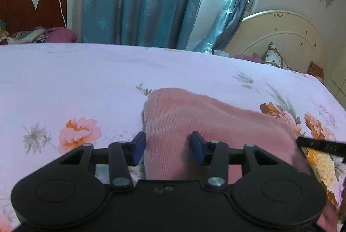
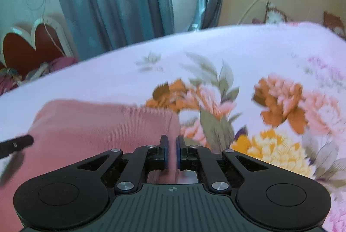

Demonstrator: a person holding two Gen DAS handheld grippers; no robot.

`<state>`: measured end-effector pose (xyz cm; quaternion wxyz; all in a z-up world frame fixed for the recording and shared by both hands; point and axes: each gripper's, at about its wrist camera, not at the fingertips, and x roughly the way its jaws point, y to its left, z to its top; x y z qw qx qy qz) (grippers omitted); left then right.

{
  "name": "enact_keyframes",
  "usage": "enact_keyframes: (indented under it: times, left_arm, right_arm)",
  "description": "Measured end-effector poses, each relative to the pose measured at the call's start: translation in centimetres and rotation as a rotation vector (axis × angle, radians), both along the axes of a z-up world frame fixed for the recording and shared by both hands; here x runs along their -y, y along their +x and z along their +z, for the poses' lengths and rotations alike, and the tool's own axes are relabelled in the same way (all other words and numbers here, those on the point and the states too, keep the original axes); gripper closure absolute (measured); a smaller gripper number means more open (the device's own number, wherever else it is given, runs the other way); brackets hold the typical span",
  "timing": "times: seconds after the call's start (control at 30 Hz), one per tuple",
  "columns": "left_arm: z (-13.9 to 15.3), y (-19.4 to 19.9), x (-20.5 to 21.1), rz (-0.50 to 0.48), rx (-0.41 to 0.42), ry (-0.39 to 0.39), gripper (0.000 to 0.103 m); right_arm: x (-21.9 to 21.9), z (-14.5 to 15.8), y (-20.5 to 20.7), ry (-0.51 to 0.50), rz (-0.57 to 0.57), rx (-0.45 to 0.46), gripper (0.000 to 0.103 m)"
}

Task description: Fold small clothes

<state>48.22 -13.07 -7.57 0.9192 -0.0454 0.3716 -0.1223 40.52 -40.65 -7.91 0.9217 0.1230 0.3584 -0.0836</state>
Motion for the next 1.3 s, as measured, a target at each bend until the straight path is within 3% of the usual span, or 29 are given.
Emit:
enact_keyframes:
  times: [0.17,0.4,0.6,0.73,0.93,1.17,1.3]
  left_arm:
    - [0.1,0.1,0.8,-0.001,0.000,0.022,0.058]
    - [-0.3,0.1,1.2,0.004,0.001,0.059,0.051]
    - [-0.3,0.3,1.2,0.012,-0.007,0.076,0.045]
    - [0.1,0.0,1.1,0.012,-0.007,0.076,0.045]
    - [2.1,-2.8,0.2,-0.014,0.053,0.067,0.045]
    - [1.9,-7.3,-0.5,-0.059,0.030,0.066,0.045]
    - [0.5,-8.3,0.0,-0.069,0.000,0.075,0.045]
  right_arm:
    - [-2.2,1.9,0.8,-0.002,0.081,0.052,0.097]
    - [-2.9,-1.8,2.4,-0.049,0.104,-0.066,0.097]
    - [-2.1,-2.3,2.7,-0.049,0.126,-0.069,0.097]
    - [-2.3,-1.0,1.7,-0.024,0.123,-0.058,0.096]
    - [-4.5,1.3,-2.0,-0.043,0.218,-0.003,0.096]
    - [-7.3,0.8,-6.0,-0.078,0.311,-0.020,0.096]
    - [-6.7,-1.8,-6.8,-0.138,0.280,-0.078,0.096]
